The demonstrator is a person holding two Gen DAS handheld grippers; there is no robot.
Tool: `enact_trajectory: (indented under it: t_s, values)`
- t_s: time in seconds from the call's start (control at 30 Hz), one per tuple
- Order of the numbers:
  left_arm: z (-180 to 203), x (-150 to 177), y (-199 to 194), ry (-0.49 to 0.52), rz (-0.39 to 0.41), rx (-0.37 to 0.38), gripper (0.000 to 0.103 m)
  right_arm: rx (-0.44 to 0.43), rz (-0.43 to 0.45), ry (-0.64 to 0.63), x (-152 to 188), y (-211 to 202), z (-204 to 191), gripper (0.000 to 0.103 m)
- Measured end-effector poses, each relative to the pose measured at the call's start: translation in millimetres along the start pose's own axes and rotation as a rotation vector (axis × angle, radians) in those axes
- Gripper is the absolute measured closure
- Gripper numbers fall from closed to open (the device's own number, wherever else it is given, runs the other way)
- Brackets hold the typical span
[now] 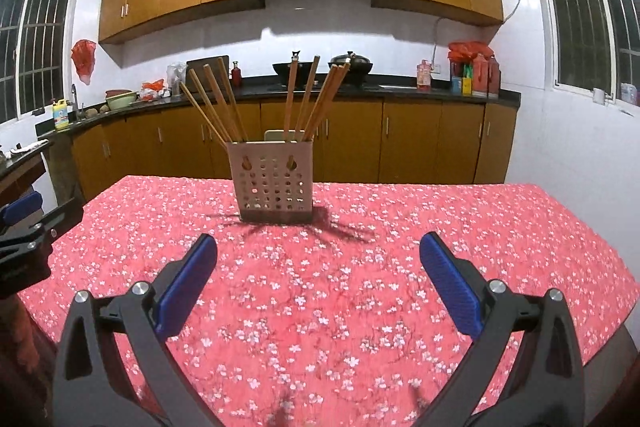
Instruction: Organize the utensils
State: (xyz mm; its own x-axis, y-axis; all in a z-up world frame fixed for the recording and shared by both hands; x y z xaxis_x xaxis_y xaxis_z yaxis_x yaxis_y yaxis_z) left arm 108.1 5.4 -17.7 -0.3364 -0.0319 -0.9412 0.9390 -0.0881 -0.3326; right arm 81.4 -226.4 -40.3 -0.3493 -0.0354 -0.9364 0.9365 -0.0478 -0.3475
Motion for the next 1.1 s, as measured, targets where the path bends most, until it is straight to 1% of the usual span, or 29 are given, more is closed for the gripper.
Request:
enact_trajectory:
  t_s: [0.17, 0.33, 0.67, 1.1]
  values:
    - [2.3, 7.5, -1.2, 0.010, 0.000, -0.001, 0.002, 0.029, 0.011, -0.010, 3.0, -1.1, 0.6, 0.004]
    - [6.4, 11.9, -0.4, 0.023, 0.001, -0.001, 0.002, 0.030, -0.001, -0.006, 5.6, 1.2, 2.2, 0.004]
    - [5.1, 17.8, 3.8, 0.007, -0.023, 0.005, 0.002, 0.030, -0.018, 0.000, 11.2, 5.0, 3.6, 0.004]
    - [7.0, 18.7, 4.5, 0.004, -0.031, 0.003, 0.002, 0.023, -0.023, 0.011, 13.0, 5.3, 5.7, 0.004]
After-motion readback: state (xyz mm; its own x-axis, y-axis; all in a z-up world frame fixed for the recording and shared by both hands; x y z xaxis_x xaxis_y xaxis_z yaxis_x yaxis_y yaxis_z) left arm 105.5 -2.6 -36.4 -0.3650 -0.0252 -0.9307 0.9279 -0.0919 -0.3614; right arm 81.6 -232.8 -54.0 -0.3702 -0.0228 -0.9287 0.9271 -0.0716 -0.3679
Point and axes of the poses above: each gripper's, at about its wrist camera, not at the fingertips, and y roughly the way its jaws point, z to its right, x to its underside, the point moved 9 cm from there along y, roughly the way its jaws point, and after that the axes turned 4 degrees about -y, right-handed, at the moved point
